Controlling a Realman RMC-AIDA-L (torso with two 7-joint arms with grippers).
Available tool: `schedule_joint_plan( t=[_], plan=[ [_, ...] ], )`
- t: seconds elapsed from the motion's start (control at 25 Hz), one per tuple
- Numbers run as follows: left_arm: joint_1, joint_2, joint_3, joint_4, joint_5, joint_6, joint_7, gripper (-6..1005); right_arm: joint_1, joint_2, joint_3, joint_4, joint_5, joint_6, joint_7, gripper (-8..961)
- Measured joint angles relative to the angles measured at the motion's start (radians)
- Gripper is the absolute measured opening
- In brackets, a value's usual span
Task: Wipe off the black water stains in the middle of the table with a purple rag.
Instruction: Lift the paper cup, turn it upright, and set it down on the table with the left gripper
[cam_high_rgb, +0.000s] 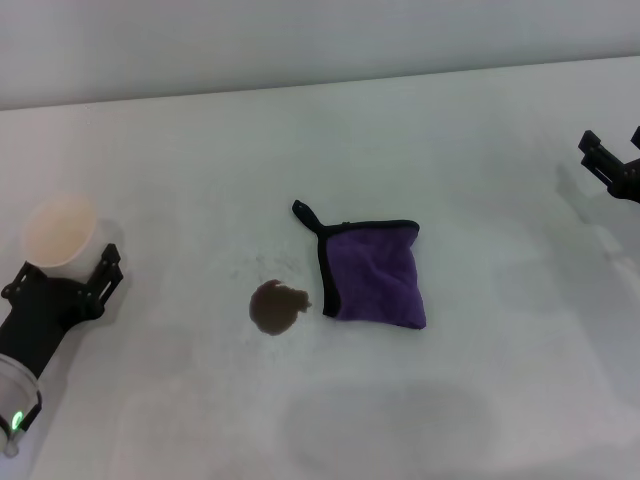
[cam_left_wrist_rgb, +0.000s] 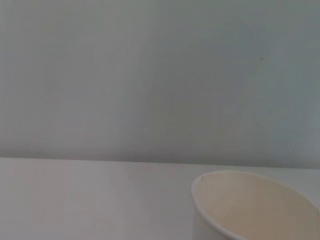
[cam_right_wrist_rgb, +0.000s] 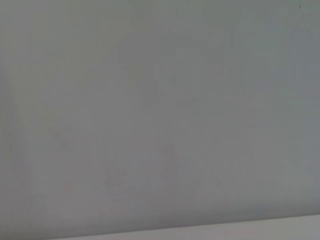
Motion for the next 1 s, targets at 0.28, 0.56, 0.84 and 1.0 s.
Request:
schedule_joint_plan(
  t=[0.28,0.56,0.84,1.0],
  plan=[
    [0.034,0.004,0.0,0.025,0.004,0.049,0.027,799,0.0,0.0,0.0,0.0,0.0,0.002,0.0,803],
    [0.053,0.004,0.0,0.025,0.001,0.073,0.046,893,0.0,0.002,0.0,0.001,0.0,0.011,-0.001,802],
    [0.086,0.008,0.0,0.047,0.007,0.094,0.044,891,0.0,0.002,0.0,0.001,0.0,0.011,-0.001,801],
    [0.112,0.008,0.0,0.048,0.011,0.116,0.044,891,0.005,0.002,0.0,0.001,0.0,0.011,-0.001,801]
  ],
)
